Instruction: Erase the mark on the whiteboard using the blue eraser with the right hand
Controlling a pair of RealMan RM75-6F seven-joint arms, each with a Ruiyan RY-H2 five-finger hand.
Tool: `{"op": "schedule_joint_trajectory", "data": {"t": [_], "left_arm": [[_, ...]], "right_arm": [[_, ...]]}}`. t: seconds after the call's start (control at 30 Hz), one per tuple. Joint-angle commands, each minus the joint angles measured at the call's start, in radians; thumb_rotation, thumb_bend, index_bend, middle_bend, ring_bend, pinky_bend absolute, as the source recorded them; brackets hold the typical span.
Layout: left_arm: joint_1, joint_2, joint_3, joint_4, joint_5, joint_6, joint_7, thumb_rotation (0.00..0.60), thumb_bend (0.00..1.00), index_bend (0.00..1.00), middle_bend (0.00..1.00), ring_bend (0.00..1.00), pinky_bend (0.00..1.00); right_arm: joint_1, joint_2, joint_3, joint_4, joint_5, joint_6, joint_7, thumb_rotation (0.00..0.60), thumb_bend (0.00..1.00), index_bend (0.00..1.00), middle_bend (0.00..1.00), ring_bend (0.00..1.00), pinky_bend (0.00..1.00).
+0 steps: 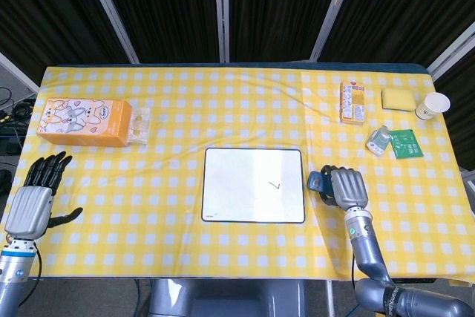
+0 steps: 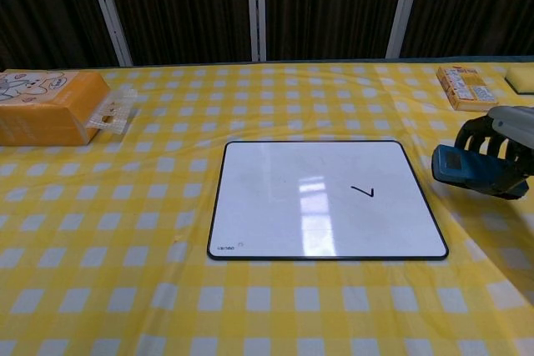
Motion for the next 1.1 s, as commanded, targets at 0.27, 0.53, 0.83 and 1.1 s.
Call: {"op": "schedule_joint_trajectory", "data": {"t": [0.27, 0.53, 0.83, 1.1], "left_arm": [[0.0, 0.004, -0.003, -0.001, -0.004, 0.001, -0.008, 0.6, 0.01, 0.0, 0.0, 0.0, 0.0], [0.0, 0.01, -0.006, 0.002, -0.015, -0.004, -0.028, 0.6, 0.01, 0.0, 0.0, 0.0, 0.0], [-0.004, 0.014, -0.014, 0.01, -0.034, -0.017, -0.045, 0.6, 0.01, 0.0, 0.0, 0.0, 0.0], [-0.005, 0.019, -0.019, 0.016, -0.048, -0.026, -0.063, 0.6, 0.01, 0.0, 0.0, 0.0, 0.0]], "right_arm": [[0.027, 0.003, 0.026, -0.144, -0.119, 0.024, -0.029, 0.6, 0.37, 0.85, 0.75, 0.75, 0.78], [0.106, -0.1, 0.064, -0.143, -0.09, -0.028, -0.106, 0.6, 0.37, 0.85, 0.75, 0.75, 0.78], [0.201, -0.224, 0.114, -0.063, -0.026, -0.092, -0.154, 0.6, 0.37, 0.85, 0.75, 0.75, 0.78], [0.253, -0.297, 0.126, 0.042, 0.02, -0.147, -0.147, 0.6, 0.37, 0.85, 0.75, 0.75, 0.78]]}}
